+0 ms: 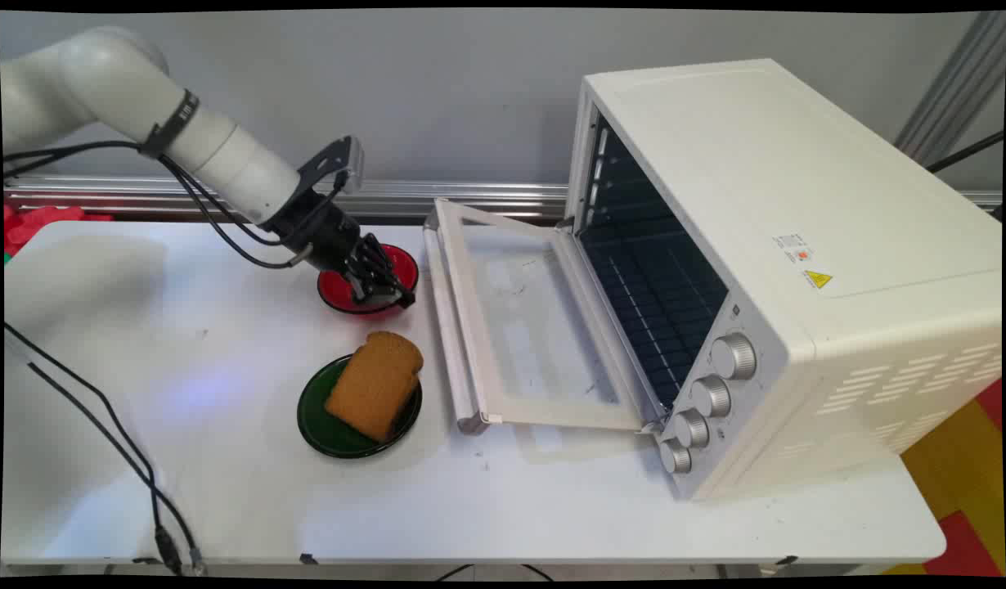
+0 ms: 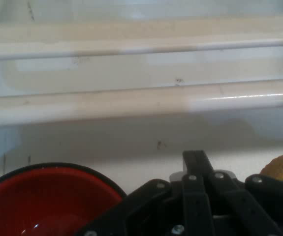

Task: Close the oven

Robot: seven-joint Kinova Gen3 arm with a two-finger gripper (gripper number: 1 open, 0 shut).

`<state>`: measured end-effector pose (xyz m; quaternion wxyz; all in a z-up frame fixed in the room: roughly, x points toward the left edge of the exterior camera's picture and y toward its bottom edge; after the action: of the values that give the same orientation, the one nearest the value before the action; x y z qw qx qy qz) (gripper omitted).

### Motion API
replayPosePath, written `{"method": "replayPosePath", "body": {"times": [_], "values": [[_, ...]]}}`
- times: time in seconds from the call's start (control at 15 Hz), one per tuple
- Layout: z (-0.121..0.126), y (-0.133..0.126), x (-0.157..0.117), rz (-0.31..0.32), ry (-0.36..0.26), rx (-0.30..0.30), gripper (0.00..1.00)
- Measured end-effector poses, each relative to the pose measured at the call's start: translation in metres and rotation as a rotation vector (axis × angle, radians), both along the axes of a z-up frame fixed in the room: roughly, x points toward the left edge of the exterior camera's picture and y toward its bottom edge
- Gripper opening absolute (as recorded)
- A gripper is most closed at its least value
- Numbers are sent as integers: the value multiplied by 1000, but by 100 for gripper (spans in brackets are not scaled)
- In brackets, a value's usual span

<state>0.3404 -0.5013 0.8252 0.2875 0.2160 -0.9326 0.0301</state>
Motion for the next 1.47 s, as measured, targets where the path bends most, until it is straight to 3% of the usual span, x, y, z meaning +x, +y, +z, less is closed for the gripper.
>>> {"method": "replayPosePath", "body": {"times": [0.4,0.73,1.47], "values": [[-24,1,-14,9,35,3,0],[-35,1,-24,18,100,-7,0],[-12,-5,-33,24,242,-60,0]]}}
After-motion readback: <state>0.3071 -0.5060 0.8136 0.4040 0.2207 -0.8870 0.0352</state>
